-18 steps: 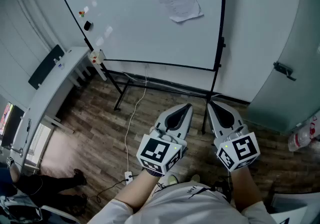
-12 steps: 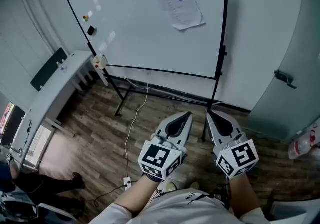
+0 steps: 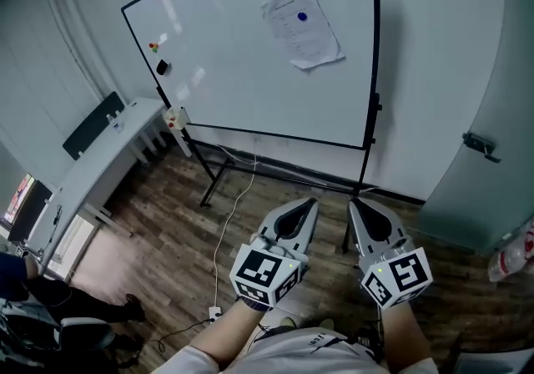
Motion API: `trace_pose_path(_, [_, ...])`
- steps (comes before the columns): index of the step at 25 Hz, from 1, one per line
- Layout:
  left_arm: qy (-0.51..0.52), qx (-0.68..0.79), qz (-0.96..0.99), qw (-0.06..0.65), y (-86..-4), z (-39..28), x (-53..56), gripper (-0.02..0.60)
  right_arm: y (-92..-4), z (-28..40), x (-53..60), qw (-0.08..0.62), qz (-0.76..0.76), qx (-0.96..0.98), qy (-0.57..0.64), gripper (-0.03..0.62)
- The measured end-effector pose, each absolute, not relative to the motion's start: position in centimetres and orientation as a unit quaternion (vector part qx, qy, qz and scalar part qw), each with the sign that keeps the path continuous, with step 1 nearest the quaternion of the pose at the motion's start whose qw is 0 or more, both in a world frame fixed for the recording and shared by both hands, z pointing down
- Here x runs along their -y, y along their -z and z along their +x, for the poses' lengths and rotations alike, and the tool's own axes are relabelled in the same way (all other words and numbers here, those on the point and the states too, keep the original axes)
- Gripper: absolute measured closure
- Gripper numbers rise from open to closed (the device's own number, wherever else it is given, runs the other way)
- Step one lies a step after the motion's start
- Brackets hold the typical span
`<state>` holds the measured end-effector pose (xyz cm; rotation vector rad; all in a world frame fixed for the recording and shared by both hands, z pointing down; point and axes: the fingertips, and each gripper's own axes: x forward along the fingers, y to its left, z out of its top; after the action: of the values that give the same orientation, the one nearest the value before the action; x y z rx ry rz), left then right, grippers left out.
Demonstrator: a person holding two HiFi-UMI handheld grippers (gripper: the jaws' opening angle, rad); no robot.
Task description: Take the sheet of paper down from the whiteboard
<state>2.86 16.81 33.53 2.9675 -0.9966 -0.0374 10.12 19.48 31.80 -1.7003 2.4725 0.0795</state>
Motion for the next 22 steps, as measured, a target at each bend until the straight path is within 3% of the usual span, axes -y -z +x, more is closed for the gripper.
trace_pose_path(12, [0.006,0.345,0.939,0.003,-34.2,2.6,-13.5,0.568,-32.7,11.0,-16.5,0.075,-0.555,-0.829,-0.013,0.58])
trace_pose_path(22, [0.038,0.31,0.95,0.004,-33.5,3.3,-3.5,0.568,-32.5,10.6,-6.9,0.047,-0.582,-0.812,-0.024,0.58])
